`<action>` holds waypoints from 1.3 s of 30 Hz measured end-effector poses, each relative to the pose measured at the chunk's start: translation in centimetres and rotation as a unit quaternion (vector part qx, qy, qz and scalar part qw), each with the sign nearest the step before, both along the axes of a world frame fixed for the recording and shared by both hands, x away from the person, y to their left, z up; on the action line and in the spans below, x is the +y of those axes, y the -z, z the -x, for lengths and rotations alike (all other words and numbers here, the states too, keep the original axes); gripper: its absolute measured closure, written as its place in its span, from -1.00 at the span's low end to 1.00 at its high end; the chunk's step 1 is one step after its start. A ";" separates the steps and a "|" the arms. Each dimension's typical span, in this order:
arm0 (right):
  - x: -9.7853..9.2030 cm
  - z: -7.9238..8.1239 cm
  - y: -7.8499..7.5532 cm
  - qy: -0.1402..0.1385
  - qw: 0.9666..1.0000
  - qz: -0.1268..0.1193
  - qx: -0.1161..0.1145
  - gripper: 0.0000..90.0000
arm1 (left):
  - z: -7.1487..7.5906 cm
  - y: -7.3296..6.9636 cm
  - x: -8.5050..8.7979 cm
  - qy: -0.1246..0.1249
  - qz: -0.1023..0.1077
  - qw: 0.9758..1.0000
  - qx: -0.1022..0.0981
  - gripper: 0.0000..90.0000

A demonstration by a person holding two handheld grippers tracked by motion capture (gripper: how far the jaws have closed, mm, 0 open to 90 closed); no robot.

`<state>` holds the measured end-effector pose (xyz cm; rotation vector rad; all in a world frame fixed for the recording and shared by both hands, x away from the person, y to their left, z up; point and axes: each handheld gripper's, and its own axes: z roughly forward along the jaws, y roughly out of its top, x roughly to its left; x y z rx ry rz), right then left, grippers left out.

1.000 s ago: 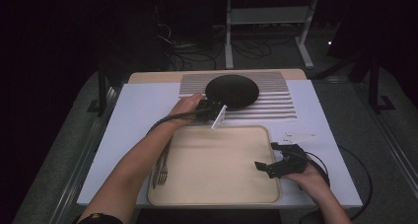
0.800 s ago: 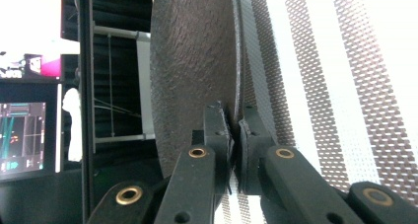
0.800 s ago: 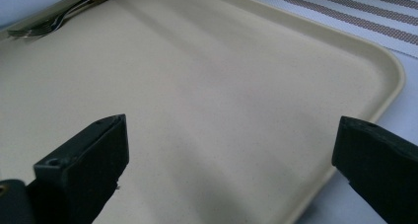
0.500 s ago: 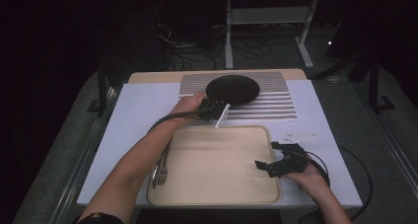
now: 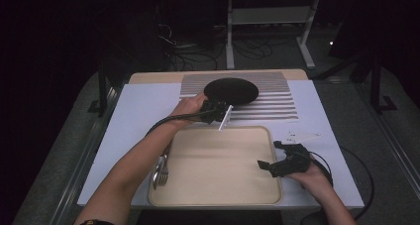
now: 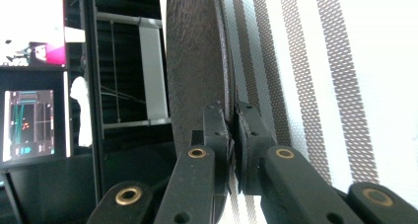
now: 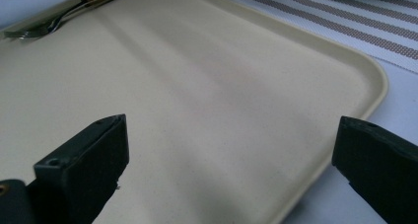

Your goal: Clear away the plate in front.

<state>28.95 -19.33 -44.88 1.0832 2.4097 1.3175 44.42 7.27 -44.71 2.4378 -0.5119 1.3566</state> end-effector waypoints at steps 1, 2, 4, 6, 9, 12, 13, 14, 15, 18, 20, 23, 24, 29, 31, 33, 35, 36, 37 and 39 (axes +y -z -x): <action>0.0 0.0 0.0 0.000 1.000 0.000 0.000 -0.99 | 0.3 -0.1 0.1 -0.001 -0.001 1.000 -0.004 0.92; -0.1 0.0 0.0 0.001 1.000 0.000 -0.001 -0.99 | 0.7 -0.2 0.2 -0.002 -0.001 1.000 -0.006 0.92; 0.0 0.0 0.0 0.001 1.000 -0.002 -0.003 -0.99 | 1.4 -0.5 0.5 -0.004 0.002 1.000 -0.010 0.92; 0.0 0.0 0.0 -0.001 1.000 0.001 -0.003 -0.99 | 2.3 -0.9 0.9 -0.003 0.001 1.000 -0.015 0.92; 0.1 -0.1 -0.1 0.001 1.000 0.001 -0.004 -0.99 | 3.7 -1.4 1.5 -0.002 -0.003 1.000 -0.020 0.92; 0.0 0.0 -0.2 0.003 1.000 0.000 -0.005 -0.99 | 5.2 -1.8 2.3 -0.003 -0.006 1.000 -0.025 0.92; 0.0 0.0 -0.2 0.004 1.000 0.001 -0.005 -0.99 | 5.7 -2.0 2.6 -0.003 -0.003 1.000 -0.026 0.91; 0.0 0.0 -0.2 0.005 1.000 0.001 -0.006 -0.99 | 6.1 -2.1 2.9 -0.005 0.000 1.000 -0.024 0.91; 0.0 0.0 -0.2 0.005 1.000 0.001 -0.006 -0.99 | 6.7 -2.2 3.2 -0.007 0.004 1.000 -0.025 0.91; -0.1 0.0 -0.1 0.006 1.000 0.003 -0.006 -0.99 | 8.3 -2.3 4.1 -0.011 0.012 0.999 -0.028 0.92; -0.2 -0.1 -0.1 0.008 1.000 0.002 -0.004 -0.99 | 9.3 -2.4 4.6 -0.014 0.015 0.999 -0.028 0.92; -0.2 -0.2 -0.1 0.011 1.000 0.001 -0.005 -0.99 | 10.8 -2.4 5.3 -0.016 0.016 0.999 -0.031 0.91; -0.3 -0.2 -0.1 0.011 1.000 0.000 -0.005 -0.99 | 11.3 -2.3 5.6 -0.016 0.017 0.999 -0.032 0.91; -0.3 -0.2 -0.1 0.014 1.000 0.000 -0.006 -0.99 | 13.6 -2.4 6.5 -0.021 0.022 0.999 -0.030 0.91; -0.4 -0.2 -0.1 0.014 1.000 0.001 -0.007 -0.99 | 14.4 -2.2 6.8 -0.020 0.025 0.999 -0.031 0.91; -0.3 -0.3 -0.2 0.016 1.000 0.001 -0.008 -0.99 | 15.3 -2.1 7.1 -0.022 0.024 0.999 -0.030 0.91; -0.3 -0.4 -0.2 0.015 1.000 0.002 -0.010 -0.99 | 16.1 -1.9 7.3 -0.023 0.020 0.999 -0.031 0.91; -0.2 -0.4 -0.2 0.016 1.000 0.002 -0.010 -0.99 | 16.5 -1.8 7.5 -0.022 0.021 0.999 -0.031 0.90; -0.2 -0.4 -0.2 0.016 1.000 0.002 -0.009 -0.99 | 16.9 -1.7 7.6 -0.022 0.022 0.999 -0.031 0.90; -0.1 -0.5 -0.2 0.016 1.000 0.004 -0.010 -0.99 | 17.8 -1.6 7.8 -0.022 0.021 0.999 -0.031 0.90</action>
